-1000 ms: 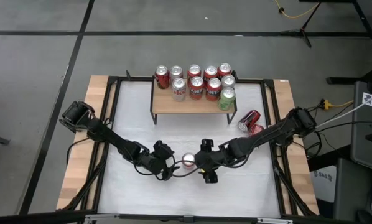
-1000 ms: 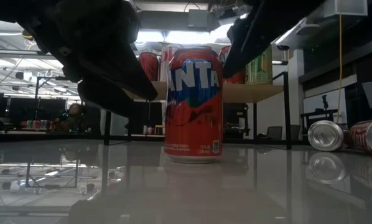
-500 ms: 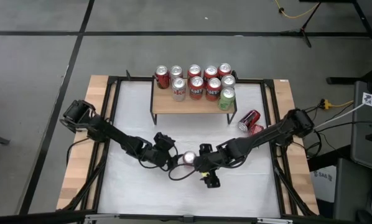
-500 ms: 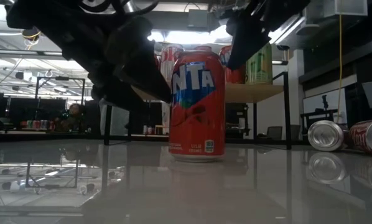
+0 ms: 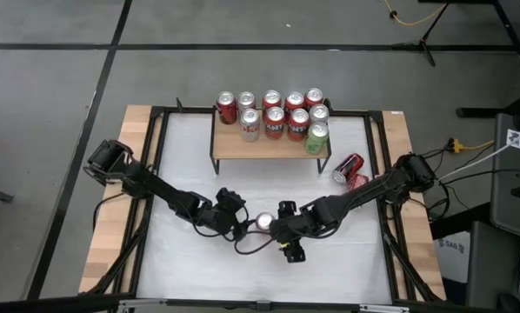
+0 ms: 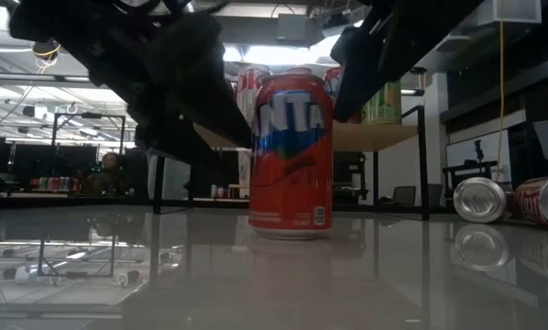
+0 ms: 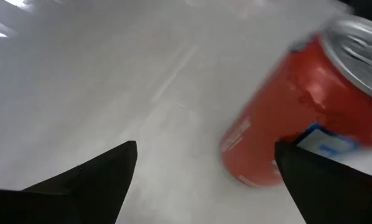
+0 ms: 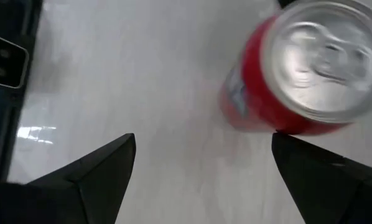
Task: Place canned beverage on shelf
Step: Put the orange soda can on the shelf aligned with the other soda can
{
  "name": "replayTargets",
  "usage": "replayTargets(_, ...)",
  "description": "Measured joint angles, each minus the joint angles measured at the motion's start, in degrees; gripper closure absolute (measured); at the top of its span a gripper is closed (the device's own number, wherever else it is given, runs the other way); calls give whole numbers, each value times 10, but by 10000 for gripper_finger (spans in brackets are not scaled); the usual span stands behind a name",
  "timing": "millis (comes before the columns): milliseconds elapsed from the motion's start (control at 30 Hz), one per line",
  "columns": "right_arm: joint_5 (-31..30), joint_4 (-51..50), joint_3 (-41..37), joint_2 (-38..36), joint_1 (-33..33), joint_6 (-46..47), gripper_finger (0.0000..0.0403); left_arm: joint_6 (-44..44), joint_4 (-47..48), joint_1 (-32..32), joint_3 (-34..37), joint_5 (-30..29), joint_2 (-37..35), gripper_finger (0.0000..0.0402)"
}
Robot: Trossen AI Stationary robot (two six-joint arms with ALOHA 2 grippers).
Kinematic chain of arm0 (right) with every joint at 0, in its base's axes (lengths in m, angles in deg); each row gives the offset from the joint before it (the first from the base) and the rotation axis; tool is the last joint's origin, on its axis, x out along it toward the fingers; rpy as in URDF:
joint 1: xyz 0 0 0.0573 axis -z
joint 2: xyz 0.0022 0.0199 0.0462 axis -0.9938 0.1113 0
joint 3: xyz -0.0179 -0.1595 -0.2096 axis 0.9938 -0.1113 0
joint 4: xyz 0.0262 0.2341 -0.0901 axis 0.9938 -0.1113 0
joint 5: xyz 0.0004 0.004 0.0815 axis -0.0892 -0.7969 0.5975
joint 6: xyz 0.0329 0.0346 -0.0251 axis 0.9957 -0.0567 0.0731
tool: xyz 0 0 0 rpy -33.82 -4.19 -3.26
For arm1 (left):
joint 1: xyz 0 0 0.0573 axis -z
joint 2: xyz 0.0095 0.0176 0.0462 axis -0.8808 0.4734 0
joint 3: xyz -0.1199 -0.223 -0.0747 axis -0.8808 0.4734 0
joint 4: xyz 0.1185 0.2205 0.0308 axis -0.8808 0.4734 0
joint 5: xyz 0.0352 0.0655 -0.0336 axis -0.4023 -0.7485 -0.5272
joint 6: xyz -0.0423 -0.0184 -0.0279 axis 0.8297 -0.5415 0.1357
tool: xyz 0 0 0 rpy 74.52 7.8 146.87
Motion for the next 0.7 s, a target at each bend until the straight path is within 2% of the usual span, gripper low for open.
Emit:
replayTargets(233, -36, -4, 0, 0, 1, 2, 33, 14, -1, 30, 0, 12, 0, 17)
replayTargets(500, -35, -18, 0, -4, 5, 2, 33, 16, -1, 55, 0, 11, 0, 17)
replayTargets(700, -35, -114, 57, -6, 5, -2, 33, 16, -1, 71, 0, 11, 0, 17)
